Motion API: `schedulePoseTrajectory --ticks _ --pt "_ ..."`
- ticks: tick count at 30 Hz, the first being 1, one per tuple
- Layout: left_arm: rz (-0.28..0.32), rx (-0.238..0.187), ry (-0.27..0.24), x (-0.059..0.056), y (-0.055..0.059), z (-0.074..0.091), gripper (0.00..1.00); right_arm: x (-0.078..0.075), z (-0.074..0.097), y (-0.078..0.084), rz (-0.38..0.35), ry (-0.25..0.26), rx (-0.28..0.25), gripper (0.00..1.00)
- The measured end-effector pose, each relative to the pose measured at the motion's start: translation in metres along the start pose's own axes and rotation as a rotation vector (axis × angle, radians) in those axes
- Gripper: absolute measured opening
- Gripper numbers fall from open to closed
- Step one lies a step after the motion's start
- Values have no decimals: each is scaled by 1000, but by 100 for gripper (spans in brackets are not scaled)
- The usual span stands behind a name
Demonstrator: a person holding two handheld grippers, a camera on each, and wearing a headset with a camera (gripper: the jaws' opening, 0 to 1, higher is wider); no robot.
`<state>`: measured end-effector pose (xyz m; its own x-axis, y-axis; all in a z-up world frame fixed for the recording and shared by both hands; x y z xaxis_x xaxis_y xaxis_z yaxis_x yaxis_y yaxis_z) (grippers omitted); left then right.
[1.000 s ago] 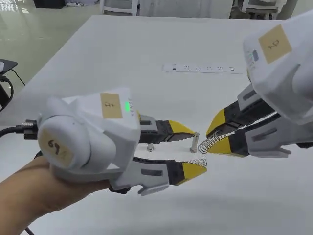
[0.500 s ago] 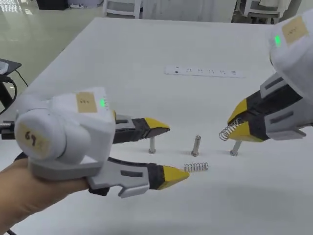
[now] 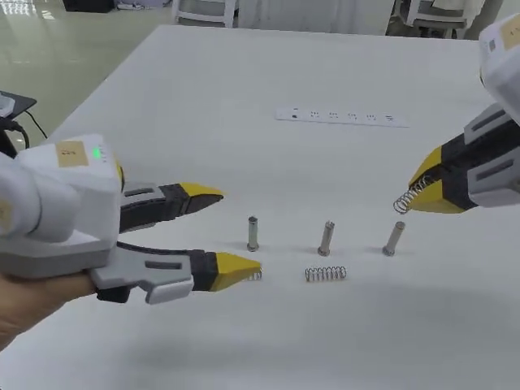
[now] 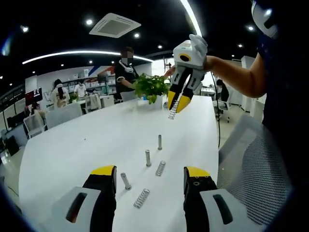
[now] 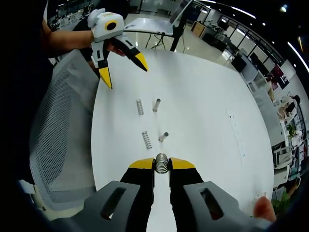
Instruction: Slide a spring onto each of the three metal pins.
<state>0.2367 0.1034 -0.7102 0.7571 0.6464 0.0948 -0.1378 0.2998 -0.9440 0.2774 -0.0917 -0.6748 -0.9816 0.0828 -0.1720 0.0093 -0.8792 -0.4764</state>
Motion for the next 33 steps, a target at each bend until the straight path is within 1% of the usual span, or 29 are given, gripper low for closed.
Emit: schedulePoseTrajectory --ticks 2,4,10,11,12,16,17,20,24,28,33 --pt "8 5 -9 4 4 2 52 -4 -1 3 -9 -1 6 8" --pt "18 7 -18 6 7 4 53 -14 -4 8 -16 -2 19 8" --pt "28 17 -30 8 13 5 55 -23 -10 18 -33 -17 57 8" --pt "27 21 -34 8 14 6 56 -25 -12 21 -36 -22 77 8" --pt "28 22 -35 8 15 6 56 -27 -14 22 -34 -23 83 8" --pt "32 21 -37 7 16 6 57 -34 -24 28 -45 -52 115 8" --pt "32 20 -36 7 16 5 57 -36 -27 30 -50 -61 132 8" --pt "30 20 -28 3 16 3 58 -40 -34 32 -54 -76 148 8" --pt "20 32 -16 0 18 0 58 -45 -42 35 -70 -109 165 8" --pt "15 39 -11 -2 19 -1 59 -51 -51 43 -85 -128 193 8" --pt "17 39 -19 0 20 0 60 -56 -57 53 -95 -132 224 8"
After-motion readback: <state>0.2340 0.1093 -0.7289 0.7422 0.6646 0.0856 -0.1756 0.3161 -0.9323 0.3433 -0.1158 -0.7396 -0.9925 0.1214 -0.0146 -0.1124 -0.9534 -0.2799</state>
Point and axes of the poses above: the centre of the closed fingertips' face, and the gripper's own axes: z roughly backward along the fingers, x roughly to its left, y roughly out of its underside, the point moved 3 cm from there along z, roughly backward along the fingers, and after that the axes turned 5 degrees about -y, right-handed, at the moved point
